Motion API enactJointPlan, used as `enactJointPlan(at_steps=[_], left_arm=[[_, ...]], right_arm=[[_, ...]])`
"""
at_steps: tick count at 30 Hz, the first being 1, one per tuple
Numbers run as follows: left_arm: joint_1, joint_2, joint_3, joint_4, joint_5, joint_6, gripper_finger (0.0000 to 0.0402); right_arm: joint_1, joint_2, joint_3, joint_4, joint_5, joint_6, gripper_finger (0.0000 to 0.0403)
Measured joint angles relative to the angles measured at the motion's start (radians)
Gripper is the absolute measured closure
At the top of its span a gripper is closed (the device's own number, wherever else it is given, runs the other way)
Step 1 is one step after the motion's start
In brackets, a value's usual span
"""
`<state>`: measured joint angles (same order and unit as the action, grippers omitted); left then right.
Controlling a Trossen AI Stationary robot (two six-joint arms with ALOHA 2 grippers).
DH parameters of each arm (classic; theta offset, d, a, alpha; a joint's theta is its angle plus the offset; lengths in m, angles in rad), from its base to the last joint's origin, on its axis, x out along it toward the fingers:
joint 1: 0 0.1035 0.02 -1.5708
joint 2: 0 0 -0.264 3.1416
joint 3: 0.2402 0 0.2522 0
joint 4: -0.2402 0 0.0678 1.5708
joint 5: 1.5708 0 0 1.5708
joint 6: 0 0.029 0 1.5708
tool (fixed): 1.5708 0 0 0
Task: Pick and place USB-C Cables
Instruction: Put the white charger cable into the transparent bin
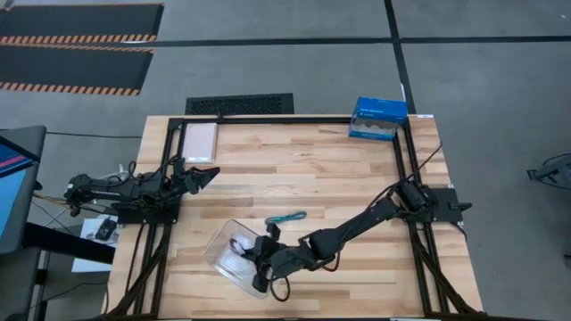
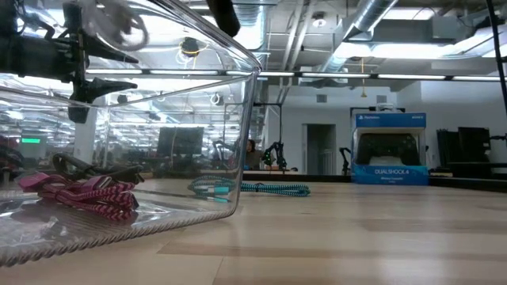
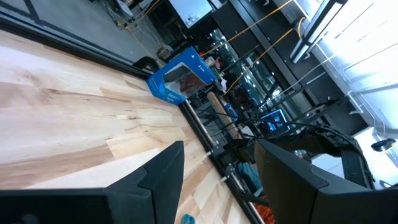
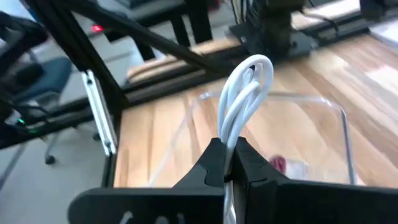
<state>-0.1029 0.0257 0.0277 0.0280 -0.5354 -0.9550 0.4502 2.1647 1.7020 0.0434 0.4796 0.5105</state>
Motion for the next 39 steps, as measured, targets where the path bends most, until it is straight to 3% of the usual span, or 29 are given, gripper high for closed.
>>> enactJointPlan(at_steps=[10,27,39], left_arm=[[0.000,0.000,0.000,0.000,0.000,0.000,0.0216],[0.000,0.000,0.000,0.000,-0.001,0.000,0.0216],[0.000,0.000,0.000,0.000,-0.001,0.001,0.0216]], right_arm=[[-0.006,0.000,0.067,-0.207,0.020,0.062,0.0394],[-0.009,0.001,0.069,-0.257,0.011,0.111,0.0394],[-0.023,0.105,0.097,-0.267,-0.055,0.148,0.0394]])
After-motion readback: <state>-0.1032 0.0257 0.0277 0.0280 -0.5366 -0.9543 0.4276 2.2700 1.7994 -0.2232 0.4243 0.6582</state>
